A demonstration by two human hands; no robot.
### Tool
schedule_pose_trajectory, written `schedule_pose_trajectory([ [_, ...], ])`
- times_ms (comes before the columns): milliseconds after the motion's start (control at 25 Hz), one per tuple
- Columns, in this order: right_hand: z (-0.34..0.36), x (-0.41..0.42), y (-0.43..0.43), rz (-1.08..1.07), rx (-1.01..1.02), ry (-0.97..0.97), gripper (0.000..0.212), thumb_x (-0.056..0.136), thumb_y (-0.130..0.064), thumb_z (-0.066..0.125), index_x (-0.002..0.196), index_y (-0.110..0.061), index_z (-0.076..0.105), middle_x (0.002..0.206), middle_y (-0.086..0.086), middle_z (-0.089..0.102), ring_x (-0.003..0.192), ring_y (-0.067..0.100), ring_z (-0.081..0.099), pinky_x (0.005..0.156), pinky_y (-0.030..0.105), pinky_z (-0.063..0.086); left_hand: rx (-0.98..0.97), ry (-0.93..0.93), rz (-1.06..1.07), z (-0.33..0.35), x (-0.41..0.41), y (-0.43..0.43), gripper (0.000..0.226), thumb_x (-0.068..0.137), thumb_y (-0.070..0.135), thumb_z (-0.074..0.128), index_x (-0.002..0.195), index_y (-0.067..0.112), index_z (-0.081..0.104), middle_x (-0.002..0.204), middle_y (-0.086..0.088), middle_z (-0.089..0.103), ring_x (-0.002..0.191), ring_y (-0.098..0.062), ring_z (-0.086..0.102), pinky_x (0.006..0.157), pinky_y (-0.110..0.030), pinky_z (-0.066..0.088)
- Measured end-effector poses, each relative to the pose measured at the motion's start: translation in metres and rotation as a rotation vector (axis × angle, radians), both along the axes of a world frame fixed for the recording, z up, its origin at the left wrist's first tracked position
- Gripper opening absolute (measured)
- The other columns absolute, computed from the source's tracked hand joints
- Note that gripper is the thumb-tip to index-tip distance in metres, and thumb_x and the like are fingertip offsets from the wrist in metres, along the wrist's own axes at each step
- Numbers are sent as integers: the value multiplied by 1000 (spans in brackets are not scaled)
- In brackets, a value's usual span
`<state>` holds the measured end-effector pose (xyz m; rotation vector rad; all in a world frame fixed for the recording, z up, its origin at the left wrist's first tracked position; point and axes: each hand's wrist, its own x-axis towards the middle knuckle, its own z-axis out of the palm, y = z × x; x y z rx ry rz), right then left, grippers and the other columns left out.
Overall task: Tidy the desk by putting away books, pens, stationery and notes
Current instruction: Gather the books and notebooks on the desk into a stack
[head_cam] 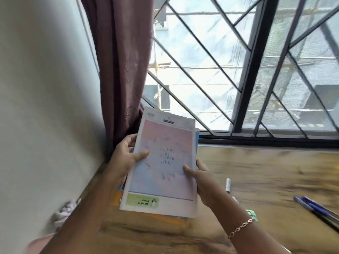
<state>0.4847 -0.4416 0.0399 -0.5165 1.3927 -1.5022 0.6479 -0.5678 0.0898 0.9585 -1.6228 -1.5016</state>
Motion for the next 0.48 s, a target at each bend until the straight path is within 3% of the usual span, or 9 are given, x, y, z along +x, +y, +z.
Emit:
schedule_pose_trajectory([
  [80,3,-21,28,-31,-19,-1,31,89,-6,56,119,-8,48,106,13,65,89,29,65,80,42,56,-24,32,-63,-2,-17,30,62,78,-5,65,131,21,46,108,-13,63,89,-30,64,66,-37,58],
  [200,9,-49,84,-39,-21,-17,30,89,-1,53,119,-5,46,99,13,64,76,25,64,63,33,59,-15,86,-136,-11,-46,86,62,79,-6,62,134,19,46,110,-12,65,86,-28,66,64,-32,60],
  [280,12,-66,123,-49,2,18,27,91,-2,50,117,-8,47,101,15,63,78,25,63,67,34,56,17,95,-120,-19,-65,124,62,78,-7,63,130,24,48,104,-12,67,79,-26,66,58,-29,59],
  [360,13,-84,163,-72,61,88,23,94,-7,48,117,-11,48,109,17,62,88,29,62,80,41,54,58,112,-101,-27,-85,163,63,78,-5,64,129,28,48,101,-10,68,74,-25,65,53,-28,58],
  [480,14,-121,233,-127,134,189,26,95,-10,46,121,-8,49,118,20,61,95,31,61,91,46,49,106,126,-111,-35,-126,231,50,85,0,60,118,35,44,94,2,64,73,-19,63,49,-25,57],
])
